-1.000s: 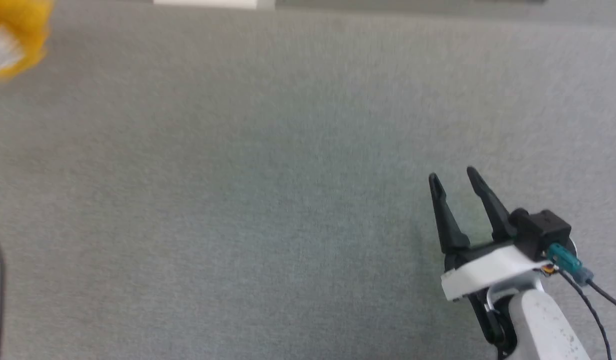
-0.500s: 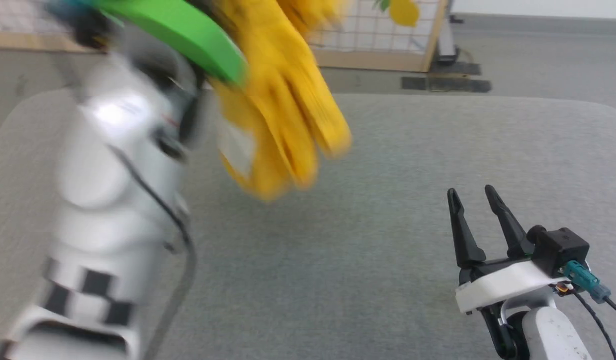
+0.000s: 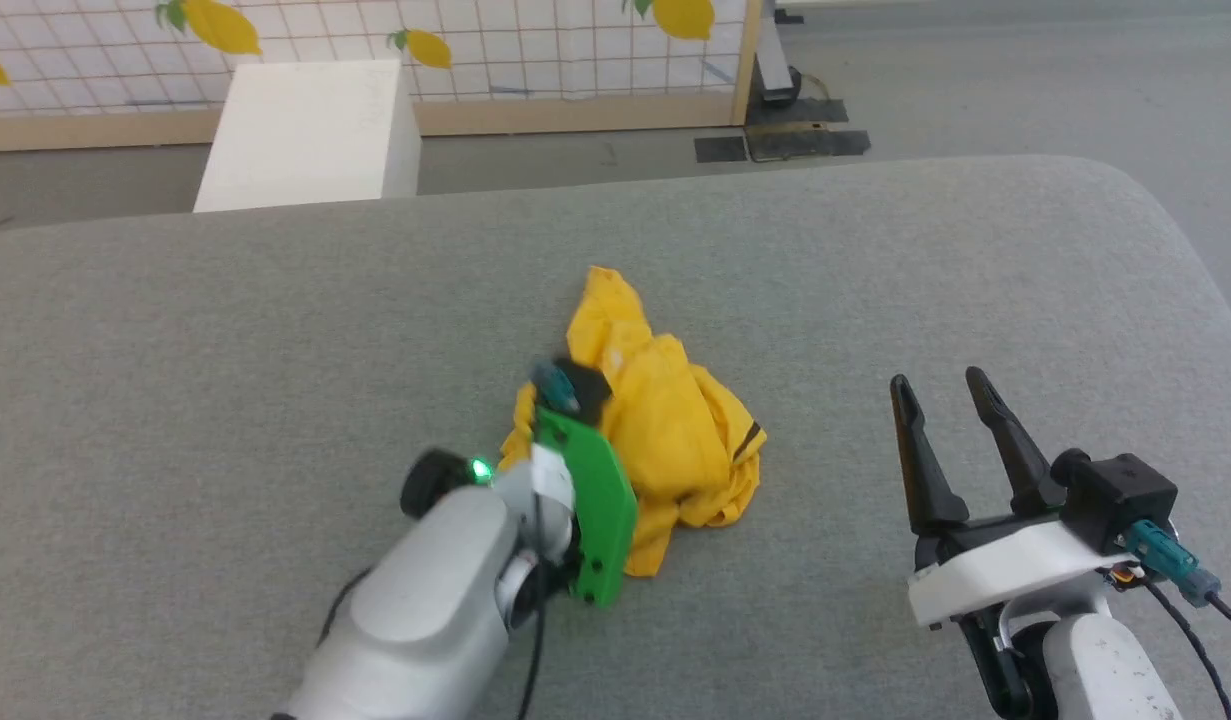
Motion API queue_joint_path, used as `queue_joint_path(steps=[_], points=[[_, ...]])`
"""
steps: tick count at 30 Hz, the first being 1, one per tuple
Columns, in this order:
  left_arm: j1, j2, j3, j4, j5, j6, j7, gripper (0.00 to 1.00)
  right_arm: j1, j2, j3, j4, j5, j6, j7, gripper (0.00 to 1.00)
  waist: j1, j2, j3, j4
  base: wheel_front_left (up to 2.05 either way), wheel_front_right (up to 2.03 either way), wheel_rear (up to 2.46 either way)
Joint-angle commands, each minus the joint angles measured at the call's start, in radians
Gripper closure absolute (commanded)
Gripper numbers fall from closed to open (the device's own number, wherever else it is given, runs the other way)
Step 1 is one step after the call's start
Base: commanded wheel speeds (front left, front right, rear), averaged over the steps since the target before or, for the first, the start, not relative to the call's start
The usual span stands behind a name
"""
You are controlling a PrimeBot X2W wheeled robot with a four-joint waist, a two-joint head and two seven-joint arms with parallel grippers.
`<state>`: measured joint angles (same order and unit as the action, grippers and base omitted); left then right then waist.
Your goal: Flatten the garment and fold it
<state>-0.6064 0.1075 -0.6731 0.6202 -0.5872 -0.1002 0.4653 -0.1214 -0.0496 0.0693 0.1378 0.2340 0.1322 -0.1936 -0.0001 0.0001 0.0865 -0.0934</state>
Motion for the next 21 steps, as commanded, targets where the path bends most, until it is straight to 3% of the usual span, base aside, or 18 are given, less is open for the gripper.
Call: queue_joint_path(steps=[1, 2, 3, 4, 7, 10, 11, 14, 17, 21], points=[[0.023, -0.005, -0.026, 0.017, -0.005, -0.011, 0.044, 1.00, 0.009, -0.001, 0.001, -0.003, -0.004, -0.002, 0.003, 0.00, 0.0001, -0.0001, 0.008, -0.011, 0.00, 0.00, 0.00], [0.032, -0.005, -0.041, 0.025, -0.015, -0.015, 0.077, 0.95, 0.010, -0.001, 0.002, -0.002, -0.005, -0.002, 0.004, 0.00, 0.0001, -0.0001, 0.008, -0.012, 0.00, 0.00, 0.00], [0.037, -0.004, -0.046, 0.026, -0.023, -0.017, 0.093, 0.31, 0.011, -0.001, 0.002, 0.000, -0.006, -0.002, 0.005, 0.00, 0.0001, -0.0001, 0.007, -0.012, 0.00, 0.00, 0.00], [0.041, -0.002, -0.047, 0.020, -0.030, -0.018, 0.098, 0.00, 0.012, -0.001, 0.003, 0.000, -0.006, -0.002, 0.006, 0.00, 0.0001, -0.0001, 0.006, -0.011, 0.00, 0.00, 0.00], [0.041, 0.007, -0.027, -0.024, -0.032, -0.014, 0.029, 0.00, 0.016, -0.001, 0.010, 0.000, -0.007, -0.002, 0.010, 0.00, 0.0001, -0.0001, 0.000, -0.002, 0.00, 0.00, 0.00], [0.053, 0.016, 0.031, -0.104, -0.028, 0.014, -0.132, 0.00, 0.020, -0.001, 0.018, -0.004, -0.011, -0.002, 0.014, 0.00, 0.0001, -0.0001, -0.009, 0.012, 0.00, 0.00, 0.00], [0.100, 0.055, 0.130, -0.247, 0.034, 0.097, -0.462, 0.00, 0.026, -0.001, 0.029, -0.022, -0.023, -0.002, 0.027, 0.00, 0.0001, -0.0001, -0.015, 0.051, 0.00, 0.00, 0.00], [0.157, 0.081, 0.190, -0.312, 0.069, 0.161, -0.638, 0.00, 0.022, -0.001, 0.044, -0.034, -0.038, -0.002, 0.042, 0.00, 0.0001, -0.0001, -0.014, 0.080, 0.00, 0.00, 0.00], [0.219, 0.104, 0.240, -0.359, 0.099, 0.206, -0.710, 0.00, 0.006, -0.001, 0.066, -0.041, -0.060, -0.002, 0.070, 0.00, 0.0001, -0.0001, -0.005, 0.108, 0.00, 0.00, 0.00], [0.303, 0.113, 0.331, -0.442, 0.152, 0.249, -0.726, 0.00, -0.046, -0.001, 0.160, -0.025, -0.119, -0.002, 0.194, 0.00, 0.0001, -0.0001, 0.018, 0.140, 0.00, 0.00, 0.00]])
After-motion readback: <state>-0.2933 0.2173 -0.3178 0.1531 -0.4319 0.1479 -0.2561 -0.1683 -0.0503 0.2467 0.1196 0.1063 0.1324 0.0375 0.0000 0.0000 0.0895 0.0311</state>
